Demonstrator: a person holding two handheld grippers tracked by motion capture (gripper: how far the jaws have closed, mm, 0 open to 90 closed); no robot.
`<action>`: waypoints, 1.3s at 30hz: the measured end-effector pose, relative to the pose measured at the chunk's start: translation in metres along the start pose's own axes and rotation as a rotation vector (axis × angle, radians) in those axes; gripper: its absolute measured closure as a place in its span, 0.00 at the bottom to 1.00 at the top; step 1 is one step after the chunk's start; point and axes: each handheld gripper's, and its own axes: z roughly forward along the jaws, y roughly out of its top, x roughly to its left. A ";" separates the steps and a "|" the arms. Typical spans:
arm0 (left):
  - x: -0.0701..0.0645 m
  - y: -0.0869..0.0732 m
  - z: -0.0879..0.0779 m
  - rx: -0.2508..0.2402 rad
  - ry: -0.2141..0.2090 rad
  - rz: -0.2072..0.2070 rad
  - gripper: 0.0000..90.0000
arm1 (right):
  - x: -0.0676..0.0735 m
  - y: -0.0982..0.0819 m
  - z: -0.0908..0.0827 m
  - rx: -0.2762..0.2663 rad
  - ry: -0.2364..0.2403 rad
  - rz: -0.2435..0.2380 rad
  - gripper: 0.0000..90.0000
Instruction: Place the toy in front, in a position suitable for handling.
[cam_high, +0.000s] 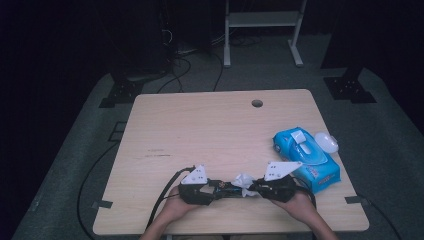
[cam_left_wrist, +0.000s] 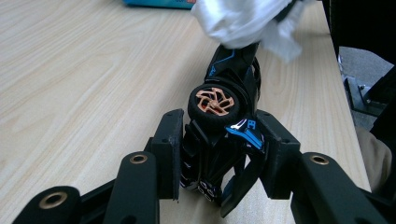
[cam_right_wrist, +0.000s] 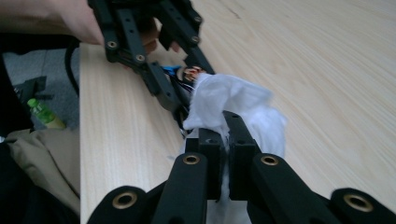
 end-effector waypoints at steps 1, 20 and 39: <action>0.000 0.000 0.000 -0.001 0.000 0.000 0.63 | -0.002 -0.002 -0.004 -0.003 -0.012 0.008 0.96; -0.004 0.002 0.004 -0.003 0.006 0.023 0.63 | 0.011 0.022 0.033 0.015 0.016 -0.001 0.97; -0.002 0.002 0.005 -0.008 -0.002 0.019 0.63 | -0.003 0.004 0.008 0.005 -0.036 0.080 0.97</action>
